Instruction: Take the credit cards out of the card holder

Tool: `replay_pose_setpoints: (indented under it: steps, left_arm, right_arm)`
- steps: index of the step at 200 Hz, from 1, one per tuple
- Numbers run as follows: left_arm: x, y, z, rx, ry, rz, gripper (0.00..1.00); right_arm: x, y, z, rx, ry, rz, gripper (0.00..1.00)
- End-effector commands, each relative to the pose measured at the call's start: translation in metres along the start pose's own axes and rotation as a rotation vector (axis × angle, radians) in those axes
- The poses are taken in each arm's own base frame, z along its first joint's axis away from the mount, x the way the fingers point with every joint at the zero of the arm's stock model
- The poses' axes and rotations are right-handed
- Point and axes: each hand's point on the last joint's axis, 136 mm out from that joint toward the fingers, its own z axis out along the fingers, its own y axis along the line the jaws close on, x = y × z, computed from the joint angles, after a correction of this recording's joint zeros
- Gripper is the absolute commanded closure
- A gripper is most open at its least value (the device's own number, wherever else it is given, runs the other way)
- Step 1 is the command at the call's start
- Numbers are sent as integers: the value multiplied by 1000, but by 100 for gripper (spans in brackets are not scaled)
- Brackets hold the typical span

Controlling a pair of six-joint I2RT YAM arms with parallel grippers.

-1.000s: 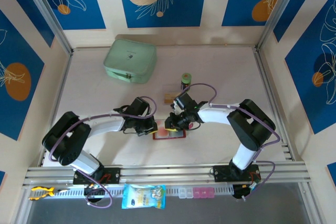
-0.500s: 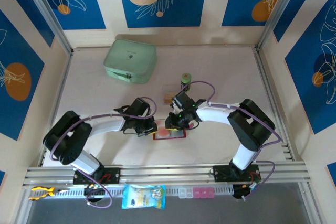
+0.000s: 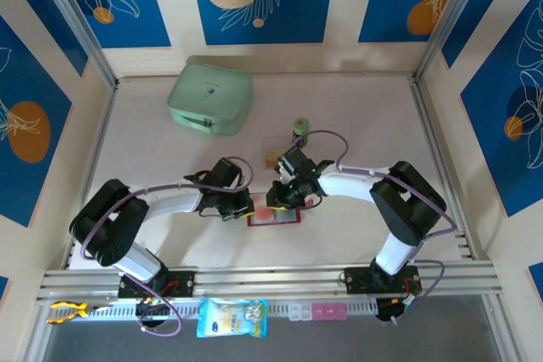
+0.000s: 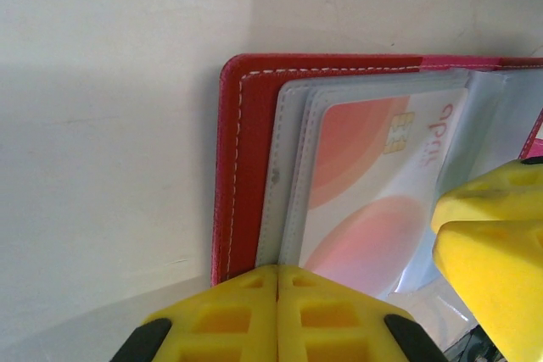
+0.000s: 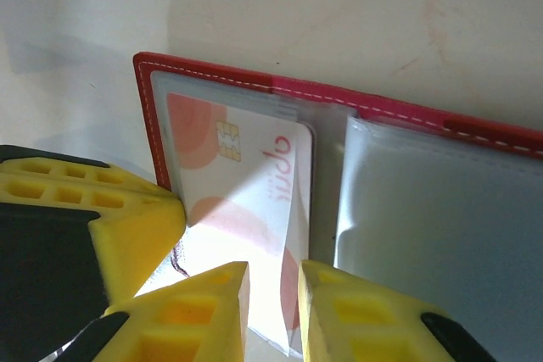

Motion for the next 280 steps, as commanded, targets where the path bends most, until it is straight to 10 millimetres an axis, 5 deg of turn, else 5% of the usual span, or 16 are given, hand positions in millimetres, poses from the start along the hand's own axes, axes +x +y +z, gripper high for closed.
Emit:
replay_pose_setpoints:
  steps: [1,119,280]
  left_arm:
    - [4,18,2,-64,20,-12,94]
    - [5,19,0,-67,19,-14,94]
    - [6,20,1,-73,22,-21,94]
  right_arm:
    - [0,13,-4,-52,3,-4,77]
    - [5,-2,9,-27,36,27,77]
    - [0,-6,-5,56,-5,-13,71]
